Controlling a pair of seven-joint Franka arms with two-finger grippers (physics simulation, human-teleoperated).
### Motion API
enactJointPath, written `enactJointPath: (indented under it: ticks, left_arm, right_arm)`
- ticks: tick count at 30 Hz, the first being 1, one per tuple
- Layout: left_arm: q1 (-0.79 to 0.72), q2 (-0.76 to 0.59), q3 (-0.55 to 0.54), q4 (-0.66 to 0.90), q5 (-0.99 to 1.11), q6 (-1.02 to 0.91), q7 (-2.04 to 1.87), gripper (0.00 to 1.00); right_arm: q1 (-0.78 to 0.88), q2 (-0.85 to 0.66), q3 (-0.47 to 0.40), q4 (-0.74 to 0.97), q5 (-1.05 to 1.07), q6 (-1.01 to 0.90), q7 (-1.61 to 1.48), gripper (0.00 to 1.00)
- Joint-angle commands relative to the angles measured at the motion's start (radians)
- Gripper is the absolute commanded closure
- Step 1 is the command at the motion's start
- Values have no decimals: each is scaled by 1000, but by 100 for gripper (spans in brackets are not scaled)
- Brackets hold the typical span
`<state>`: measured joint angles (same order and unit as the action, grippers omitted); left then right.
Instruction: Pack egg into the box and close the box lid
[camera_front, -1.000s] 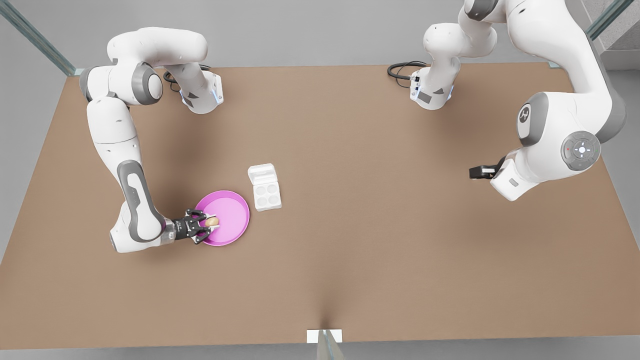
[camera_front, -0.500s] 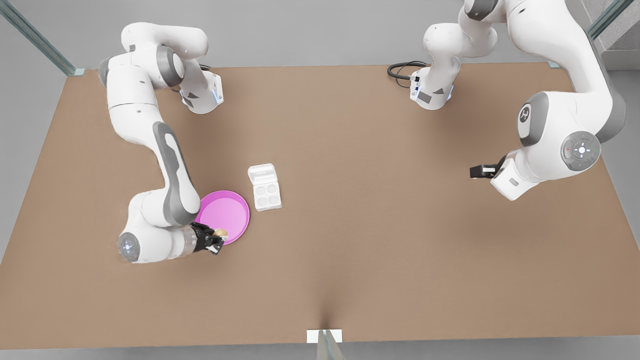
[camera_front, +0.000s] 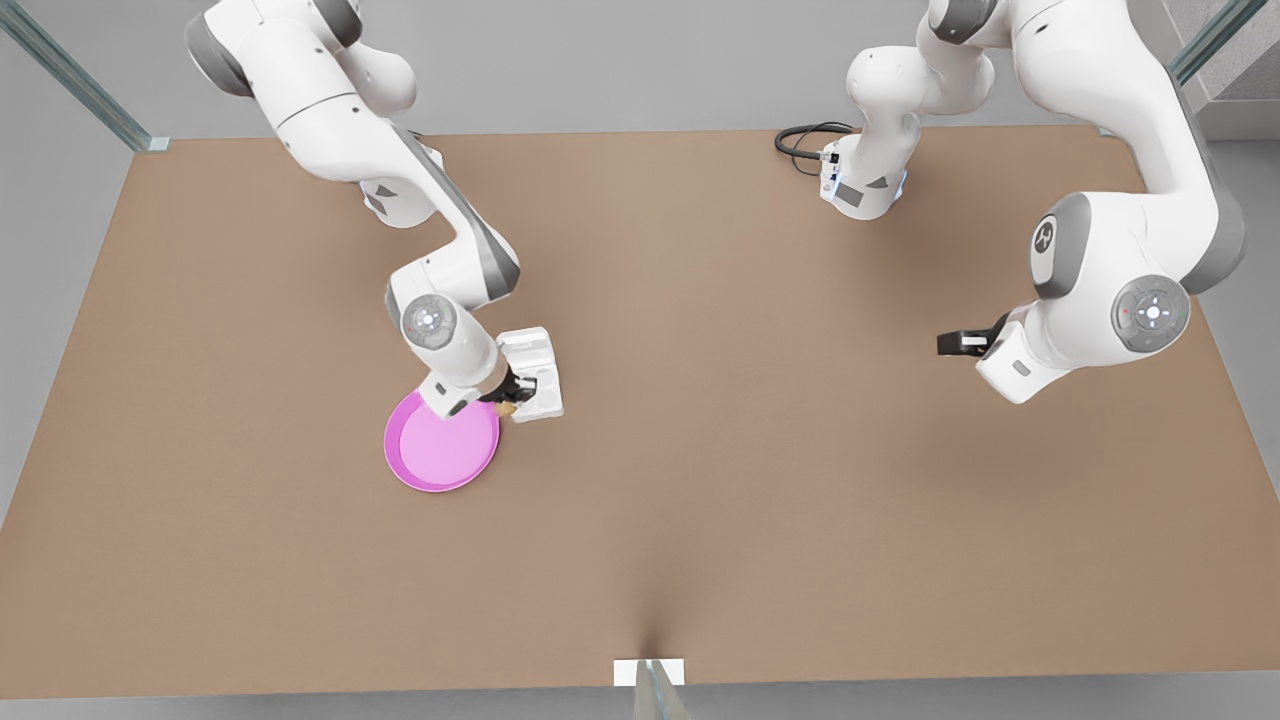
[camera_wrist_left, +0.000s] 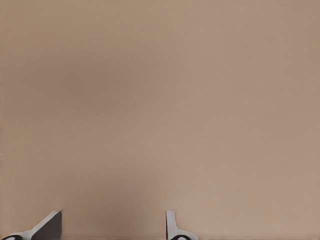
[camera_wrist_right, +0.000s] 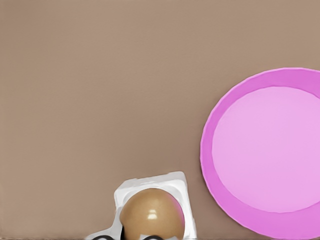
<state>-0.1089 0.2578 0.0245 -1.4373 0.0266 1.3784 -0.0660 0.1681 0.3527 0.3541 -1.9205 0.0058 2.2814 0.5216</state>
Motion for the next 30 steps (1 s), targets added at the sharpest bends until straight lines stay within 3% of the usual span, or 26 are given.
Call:
enactJointPath:
  ticks: [1, 7, 20, 21, 22, 30]
  left_arm:
    - [0, 1, 0, 0, 4, 1, 0, 0]
    - [0, 6, 0, 0, 15, -1, -2, 0]
    - [0, 5, 0, 2, 16, -15, 0, 0]
    - [0, 5, 0, 2, 16, -15, 2, 0]
    - [0, 5, 0, 2, 16, -15, 0, 0]
    - [0, 1, 0, 6, 16, -28, -2, 0]
  right_arm:
    - [-1, 9, 9, -2, -24, -3, 15, 79]
    - [-4, 45, 54, -49, -21, 43, 51, 79]
    - [-2, 100, 52, -126, -21, 125, 51, 79]
    - [-4, 98, 52, -130, -23, 124, 51, 50]
    - [-7, 97, 57, -132, -36, 121, 49, 0]
    - [-19, 100, 72, -126, -41, 70, 32, 0]
